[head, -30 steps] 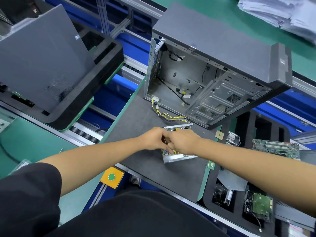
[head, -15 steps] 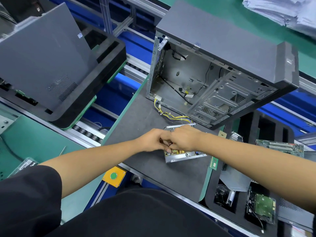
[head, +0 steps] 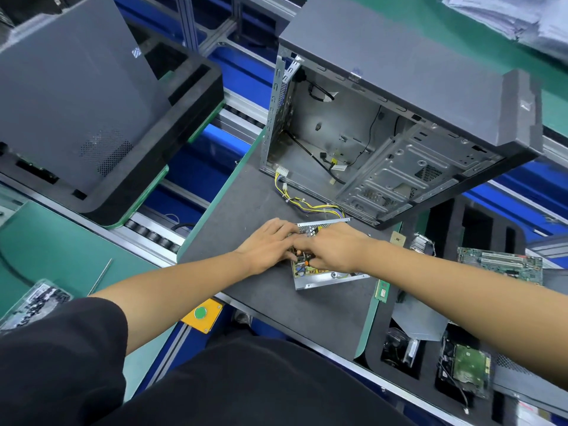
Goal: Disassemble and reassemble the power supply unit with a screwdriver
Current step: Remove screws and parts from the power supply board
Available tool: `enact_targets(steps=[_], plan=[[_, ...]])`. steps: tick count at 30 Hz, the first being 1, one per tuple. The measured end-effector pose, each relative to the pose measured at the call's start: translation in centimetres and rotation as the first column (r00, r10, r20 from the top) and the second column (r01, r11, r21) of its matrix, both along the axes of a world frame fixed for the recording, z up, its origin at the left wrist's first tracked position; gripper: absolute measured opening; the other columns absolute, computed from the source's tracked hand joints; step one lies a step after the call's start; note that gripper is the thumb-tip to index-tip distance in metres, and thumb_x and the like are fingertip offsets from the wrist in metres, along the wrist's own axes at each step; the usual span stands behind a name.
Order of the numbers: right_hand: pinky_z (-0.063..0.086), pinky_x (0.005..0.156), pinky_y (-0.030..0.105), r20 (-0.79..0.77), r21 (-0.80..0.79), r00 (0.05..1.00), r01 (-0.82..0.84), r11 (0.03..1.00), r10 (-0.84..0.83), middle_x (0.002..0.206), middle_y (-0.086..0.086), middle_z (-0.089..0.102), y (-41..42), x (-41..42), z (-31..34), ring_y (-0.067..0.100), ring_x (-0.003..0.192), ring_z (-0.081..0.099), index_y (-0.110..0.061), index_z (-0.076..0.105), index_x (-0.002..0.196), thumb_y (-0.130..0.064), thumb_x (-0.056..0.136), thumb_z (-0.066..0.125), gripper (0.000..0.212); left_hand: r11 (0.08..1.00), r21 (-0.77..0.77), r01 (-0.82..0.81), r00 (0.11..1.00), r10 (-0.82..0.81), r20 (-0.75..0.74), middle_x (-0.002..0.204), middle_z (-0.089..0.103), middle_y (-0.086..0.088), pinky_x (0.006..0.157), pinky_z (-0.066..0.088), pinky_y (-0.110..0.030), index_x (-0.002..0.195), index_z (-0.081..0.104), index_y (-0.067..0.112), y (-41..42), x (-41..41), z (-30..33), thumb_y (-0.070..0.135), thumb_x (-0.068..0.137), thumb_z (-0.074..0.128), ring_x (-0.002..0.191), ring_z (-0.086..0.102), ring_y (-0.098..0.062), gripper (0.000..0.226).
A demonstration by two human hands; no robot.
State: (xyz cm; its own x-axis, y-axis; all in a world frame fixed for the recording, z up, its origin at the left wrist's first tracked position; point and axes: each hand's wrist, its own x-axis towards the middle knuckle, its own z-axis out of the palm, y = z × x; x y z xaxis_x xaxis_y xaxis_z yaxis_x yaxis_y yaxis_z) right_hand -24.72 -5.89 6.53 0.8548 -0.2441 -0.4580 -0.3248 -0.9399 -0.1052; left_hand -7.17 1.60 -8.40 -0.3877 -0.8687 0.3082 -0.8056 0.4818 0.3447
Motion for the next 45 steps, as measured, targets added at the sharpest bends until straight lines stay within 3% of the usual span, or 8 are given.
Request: enact_targets(steps=[3,7,11,17,26,32,37,45], plan=[[0.024,0.051,0.033,-0.010,0.003,0.999,0.033,0.999,-0.033,0.056,-0.010,0.032,-0.1,0.0,0.0,0.005,0.049,0.027,-0.035,0.054,0.125,-0.024,0.089,0.053,0.038,0.999,-0.036,0.005,1.000,-0.004,0.019,0.123,0.065,-0.012,0.106,0.036,-0.045,0.119,0.071,0.011,-0.3,0.1,-0.1,0.045,0.088,0.073,0.117,0.058,-0.035,0.045],[0.029,0.051,0.034,-0.021,-0.009,1.000,0.022,1.000,-0.022,0.057,-0.010,0.031,-0.3,0.0,-0.2,0.018,0.053,0.035,-0.034,0.055,0.125,-0.027,0.088,0.052,0.038,0.997,0.032,0.074,0.997,-0.073,-0.026,0.122,0.067,-0.012,0.101,0.046,-0.048,0.117,0.072,0.008,-0.7,0.0,0.6,0.029,0.087,0.078,0.125,0.055,-0.033,0.038],[0.020,0.047,0.033,-0.030,-0.030,0.999,0.010,0.999,-0.011,0.057,-0.009,0.031,-0.2,-0.1,-0.6,0.015,0.051,0.032,-0.030,0.056,0.123,-0.030,0.089,0.052,0.033,0.974,0.220,0.048,0.995,-0.026,-0.100,0.127,0.061,-0.003,0.073,0.056,-0.038,0.123,0.066,0.009,-0.6,-0.5,1.0,0.014,0.089,0.075,0.125,0.039,-0.018,0.036],[0.025,0.048,0.033,-0.053,-0.051,0.999,0.009,0.999,-0.012,0.060,-0.005,0.044,0.1,0.2,-0.3,0.019,0.053,0.040,-0.035,0.055,0.123,-0.030,0.089,0.051,0.035,0.924,0.381,0.015,0.983,0.055,-0.172,0.126,0.045,0.016,0.077,0.054,-0.037,0.125,0.059,0.022,-0.4,-0.4,1.2,0.007,0.091,0.065,0.113,0.044,0.001,0.038],[0.025,0.048,0.033,-0.097,-0.088,0.965,-0.253,0.963,0.244,0.112,0.003,0.064,1.1,0.4,0.2,0.033,0.069,0.058,-0.022,0.051,0.119,-0.026,0.095,0.047,0.025,0.945,0.325,0.041,0.998,-0.021,-0.065,0.138,0.049,-0.003,0.078,0.055,-0.047,0.135,0.056,0.022,-0.2,-0.2,1.6,0.012,0.094,0.062,0.128,0.042,-0.023,0.043],[0.039,0.063,0.039,-0.118,-0.178,0.983,0.117,0.977,-0.139,0.101,0.015,0.070,3.1,1.1,-0.5,0.037,0.081,0.067,-0.013,0.049,0.122,-0.029,0.096,0.042,0.031,0.939,0.341,0.033,0.994,0.005,-0.110,0.134,0.050,0.008,0.084,0.054,-0.038,0.128,0.059,0.021,-0.3,-0.3,1.2,0.012,0.091,0.063,0.126,0.042,-0.013,0.038],[0.023,0.044,0.032,-0.122,-0.093,0.989,-0.097,0.991,0.086,0.118,0.015,0.045,2.6,1.7,0.4,0.028,0.052,0.045,-0.020,0.039,0.123,-0.010,0.088,0.051,0.037,0.881,0.472,0.002,0.984,0.083,-0.160,0.126,0.049,0.014,0.095,0.049,-0.040,0.122,0.056,0.025,-0.2,-0.4,1.2,0.016,0.092,0.053,0.115,0.056,-0.014,0.031],[0.037,0.058,0.039,-0.126,0.011,0.975,-0.180,0.984,0.180,0.114,0.003,0.054,0.5,1.3,1.1,0.029,0.081,0.057,-0.022,0.053,0.130,-0.019,0.097,0.048,0.034,0.935,0.353,0.024,0.999,-0.031,0.014,0.140,0.050,-0.008,0.085,0.053,-0.045,0.137,0.061,0.018,-0.3,-0.4,1.8,0.016,0.100,0.059,0.133,0.040,-0.025,0.037]])
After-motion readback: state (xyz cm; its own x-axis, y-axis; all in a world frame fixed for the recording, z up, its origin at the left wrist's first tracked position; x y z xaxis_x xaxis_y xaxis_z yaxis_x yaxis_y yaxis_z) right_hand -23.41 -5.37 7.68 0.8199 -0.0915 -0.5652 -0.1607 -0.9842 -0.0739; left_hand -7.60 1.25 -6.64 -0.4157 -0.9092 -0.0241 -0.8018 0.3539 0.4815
